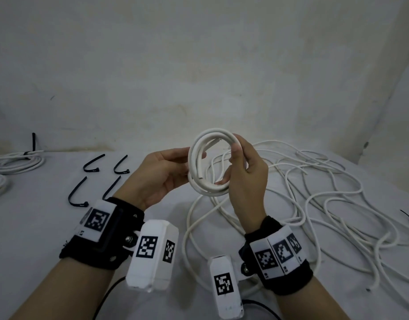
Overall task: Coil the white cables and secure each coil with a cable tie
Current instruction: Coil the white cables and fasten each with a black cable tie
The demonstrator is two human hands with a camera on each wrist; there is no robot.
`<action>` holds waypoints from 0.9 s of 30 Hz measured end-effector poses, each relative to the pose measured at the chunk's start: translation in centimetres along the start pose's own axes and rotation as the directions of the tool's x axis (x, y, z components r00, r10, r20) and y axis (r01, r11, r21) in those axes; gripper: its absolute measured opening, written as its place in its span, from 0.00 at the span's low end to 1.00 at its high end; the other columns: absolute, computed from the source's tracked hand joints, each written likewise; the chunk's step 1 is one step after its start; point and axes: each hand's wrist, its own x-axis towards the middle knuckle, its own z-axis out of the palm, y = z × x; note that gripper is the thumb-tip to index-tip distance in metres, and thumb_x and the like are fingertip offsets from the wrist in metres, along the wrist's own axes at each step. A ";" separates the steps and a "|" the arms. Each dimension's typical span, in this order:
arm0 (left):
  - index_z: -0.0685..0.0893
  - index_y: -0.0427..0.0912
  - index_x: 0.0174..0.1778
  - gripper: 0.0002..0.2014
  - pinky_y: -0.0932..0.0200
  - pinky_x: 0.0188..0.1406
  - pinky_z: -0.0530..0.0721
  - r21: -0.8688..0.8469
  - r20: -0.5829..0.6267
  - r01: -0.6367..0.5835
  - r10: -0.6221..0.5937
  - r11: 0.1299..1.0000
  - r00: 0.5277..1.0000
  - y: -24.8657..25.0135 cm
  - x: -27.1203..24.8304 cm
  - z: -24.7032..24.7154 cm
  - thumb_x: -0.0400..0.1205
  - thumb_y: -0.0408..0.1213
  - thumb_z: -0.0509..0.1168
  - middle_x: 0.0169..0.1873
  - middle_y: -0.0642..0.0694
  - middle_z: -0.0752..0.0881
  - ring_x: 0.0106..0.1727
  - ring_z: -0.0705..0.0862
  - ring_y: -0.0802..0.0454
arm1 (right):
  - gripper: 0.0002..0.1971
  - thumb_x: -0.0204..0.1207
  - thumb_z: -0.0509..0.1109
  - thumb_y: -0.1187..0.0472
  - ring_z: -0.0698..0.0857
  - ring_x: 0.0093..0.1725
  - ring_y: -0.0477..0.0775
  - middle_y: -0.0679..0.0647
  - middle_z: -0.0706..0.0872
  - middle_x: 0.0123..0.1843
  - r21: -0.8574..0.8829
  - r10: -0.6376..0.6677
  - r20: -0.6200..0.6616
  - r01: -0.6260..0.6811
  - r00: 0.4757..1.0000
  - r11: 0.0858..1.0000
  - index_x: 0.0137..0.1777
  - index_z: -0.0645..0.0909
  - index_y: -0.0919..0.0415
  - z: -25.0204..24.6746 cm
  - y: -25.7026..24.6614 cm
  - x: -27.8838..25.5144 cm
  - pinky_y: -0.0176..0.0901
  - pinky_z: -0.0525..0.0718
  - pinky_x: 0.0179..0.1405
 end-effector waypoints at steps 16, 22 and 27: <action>0.86 0.34 0.54 0.11 0.64 0.39 0.87 -0.071 -0.101 -0.079 0.072 0.994 0.992 -0.2 -0.2 2.2 0.84 0.33 0.59 0.41 0.42 0.91 0.41 0.90 0.55 | 0.15 0.83 0.58 0.45 0.85 0.45 0.67 0.53 0.87 0.46 -0.179 -0.068 -0.103 0.049 0.992 0.983 0.61 0.84 0.44 0.1 1.9 0.2 0.66 0.84 0.46; 0.86 0.36 0.57 0.16 0.61 0.40 0.88 0.155 -0.095 -0.145 0.161 0.977 0.982 0.3 -0.8 1.9 0.73 0.29 0.72 0.47 0.38 0.91 0.39 0.87 0.51 | 0.14 0.86 0.58 0.54 0.83 0.47 0.51 0.54 0.85 0.48 -0.251 -0.130 -0.038 0.117 0.991 0.961 0.62 0.83 0.52 0.0 1.7 -0.1 0.40 0.81 0.49; 0.88 0.39 0.52 0.13 0.59 0.41 0.87 0.210 -0.146 -0.129 0.162 0.969 0.976 0.5 -0.8 1.3 0.75 0.23 0.69 0.45 0.37 0.91 0.40 0.84 0.46 | 0.13 0.86 0.59 0.58 0.81 0.41 0.45 0.55 0.79 0.49 -0.312 -0.195 0.079 0.209 0.978 0.927 0.66 0.80 0.58 0.2 1.4 -0.1 0.34 0.81 0.41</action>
